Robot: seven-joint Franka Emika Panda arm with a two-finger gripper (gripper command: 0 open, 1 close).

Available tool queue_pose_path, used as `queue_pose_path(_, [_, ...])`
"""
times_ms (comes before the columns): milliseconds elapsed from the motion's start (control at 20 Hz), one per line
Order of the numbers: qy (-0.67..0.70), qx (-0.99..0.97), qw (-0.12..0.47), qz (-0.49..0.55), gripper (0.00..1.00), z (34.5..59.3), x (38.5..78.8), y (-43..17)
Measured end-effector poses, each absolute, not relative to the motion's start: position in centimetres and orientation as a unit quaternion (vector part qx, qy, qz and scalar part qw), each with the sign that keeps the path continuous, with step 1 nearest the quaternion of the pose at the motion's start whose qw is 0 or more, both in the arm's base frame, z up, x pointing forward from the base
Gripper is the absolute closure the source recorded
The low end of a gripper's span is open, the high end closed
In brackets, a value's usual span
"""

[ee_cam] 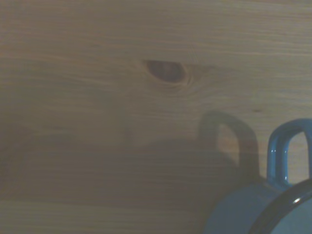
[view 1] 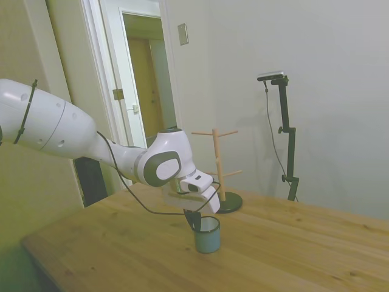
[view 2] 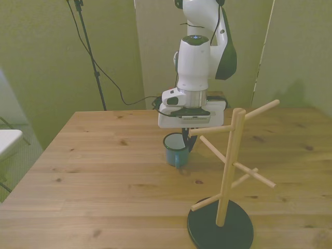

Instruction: Unload the mug

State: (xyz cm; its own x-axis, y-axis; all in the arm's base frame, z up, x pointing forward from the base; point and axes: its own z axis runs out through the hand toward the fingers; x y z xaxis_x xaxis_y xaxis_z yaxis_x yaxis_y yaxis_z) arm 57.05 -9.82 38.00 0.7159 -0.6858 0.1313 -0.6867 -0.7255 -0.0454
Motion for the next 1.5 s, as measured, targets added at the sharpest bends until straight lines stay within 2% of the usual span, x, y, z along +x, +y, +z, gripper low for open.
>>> queue_pose_path(600, [-0.368, 0.927, 0.003, 0.076, 0.0, 38.8, 56.9, -9.9])
queue_pose_path(900, [-0.363, 0.927, 0.012, 0.094, 0.0, 42.5, 56.1, -10.5])
queue_pose_path(1200, [-0.341, 0.932, -0.001, 0.122, 0.0, 48.0, 56.6, -7.5])
queue_pose_path(1500, [-0.297, 0.947, -0.009, 0.121, 0.0, 48.4, 58.5, -1.1])
